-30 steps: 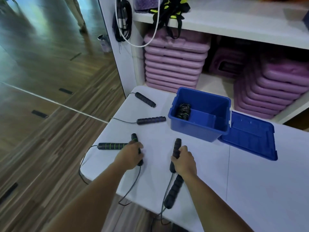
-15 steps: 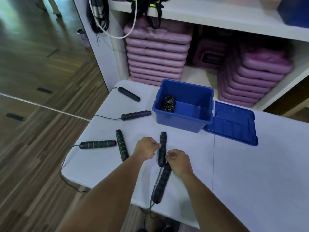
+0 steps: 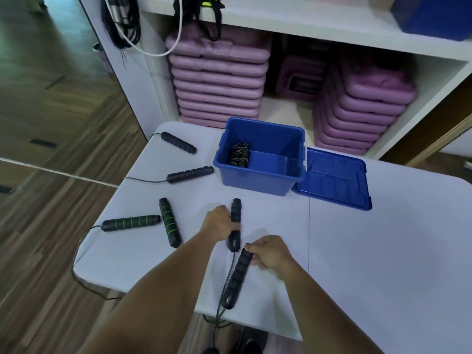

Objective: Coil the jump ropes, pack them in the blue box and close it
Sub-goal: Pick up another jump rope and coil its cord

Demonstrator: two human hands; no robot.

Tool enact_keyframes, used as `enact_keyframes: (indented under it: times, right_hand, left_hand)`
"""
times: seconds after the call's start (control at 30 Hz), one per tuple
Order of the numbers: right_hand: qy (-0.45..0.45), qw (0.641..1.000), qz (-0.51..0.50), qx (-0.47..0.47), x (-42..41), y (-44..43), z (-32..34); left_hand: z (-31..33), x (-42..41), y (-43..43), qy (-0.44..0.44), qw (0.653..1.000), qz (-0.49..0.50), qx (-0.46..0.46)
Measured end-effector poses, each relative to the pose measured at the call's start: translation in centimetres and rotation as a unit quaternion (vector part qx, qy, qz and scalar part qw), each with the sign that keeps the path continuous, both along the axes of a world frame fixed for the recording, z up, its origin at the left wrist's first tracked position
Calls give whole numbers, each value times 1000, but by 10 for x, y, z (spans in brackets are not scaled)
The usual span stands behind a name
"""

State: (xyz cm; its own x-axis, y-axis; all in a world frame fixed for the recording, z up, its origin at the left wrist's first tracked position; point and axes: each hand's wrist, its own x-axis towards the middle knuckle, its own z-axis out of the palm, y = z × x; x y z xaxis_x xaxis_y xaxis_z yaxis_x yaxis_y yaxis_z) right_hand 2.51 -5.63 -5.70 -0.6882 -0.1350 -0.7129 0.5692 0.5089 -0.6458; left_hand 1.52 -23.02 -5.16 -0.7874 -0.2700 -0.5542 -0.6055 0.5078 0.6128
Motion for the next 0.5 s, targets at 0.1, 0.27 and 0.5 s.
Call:
enact_keyframes:
  times: [0.1, 0.27, 0.5]
  right_hand:
    - [-14, 994, -72, -76, 3, 4, 12]
    - [37, 975, -148, -161, -2, -1, 45]
    - [131, 942, -186, -247, -17, -16, 117]
  left_hand:
    - [7, 3, -4, 7, 999, 7, 42]
    - [43, 22, -15, 39, 978, 24, 202]
    - [96, 51, -10, 127, 944, 60, 299]
